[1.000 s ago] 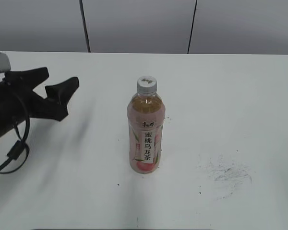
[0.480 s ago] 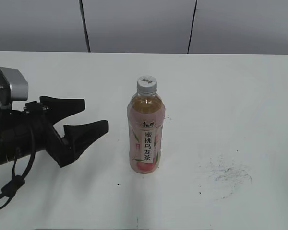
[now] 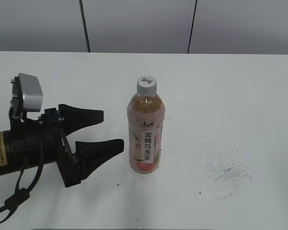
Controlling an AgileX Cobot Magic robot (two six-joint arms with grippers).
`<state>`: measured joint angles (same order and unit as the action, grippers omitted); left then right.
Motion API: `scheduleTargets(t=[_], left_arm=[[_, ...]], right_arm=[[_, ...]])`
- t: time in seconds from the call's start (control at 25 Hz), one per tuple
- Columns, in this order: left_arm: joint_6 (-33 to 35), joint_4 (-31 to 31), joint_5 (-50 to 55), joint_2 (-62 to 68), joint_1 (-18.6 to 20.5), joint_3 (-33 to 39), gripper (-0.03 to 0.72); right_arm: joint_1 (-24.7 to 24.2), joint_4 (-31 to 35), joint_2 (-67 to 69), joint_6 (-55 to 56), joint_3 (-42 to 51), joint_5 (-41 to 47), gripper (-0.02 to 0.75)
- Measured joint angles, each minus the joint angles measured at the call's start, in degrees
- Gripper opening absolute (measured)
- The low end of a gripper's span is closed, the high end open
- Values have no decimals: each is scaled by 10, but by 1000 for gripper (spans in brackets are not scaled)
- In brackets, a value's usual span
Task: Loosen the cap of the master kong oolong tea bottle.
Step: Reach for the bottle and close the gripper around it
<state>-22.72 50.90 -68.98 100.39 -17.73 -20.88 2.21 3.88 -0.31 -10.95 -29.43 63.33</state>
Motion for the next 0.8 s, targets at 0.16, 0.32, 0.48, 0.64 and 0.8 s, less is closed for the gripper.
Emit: scheduleTargets(t=[0.16, 0.32, 0.48, 0.64, 0.8], left_arm=[[1, -5, -1, 0, -24, -16, 595], [2, -12, -2, 6, -27, -42, 595], [2, -9, -3, 28, -32, -71, 595], [2, -11, -3, 47, -54, -96, 595], [2, -26, -3, 67, -73, -114, 595]], right_arm=[[0, 0, 0, 0, 0, 0, 555], [0, 0, 0, 0, 0, 0, 555], [0, 0, 0, 0, 0, 0, 555], [0, 0, 0, 0, 0, 0, 555], [0, 0, 0, 0, 0, 0, 555]])
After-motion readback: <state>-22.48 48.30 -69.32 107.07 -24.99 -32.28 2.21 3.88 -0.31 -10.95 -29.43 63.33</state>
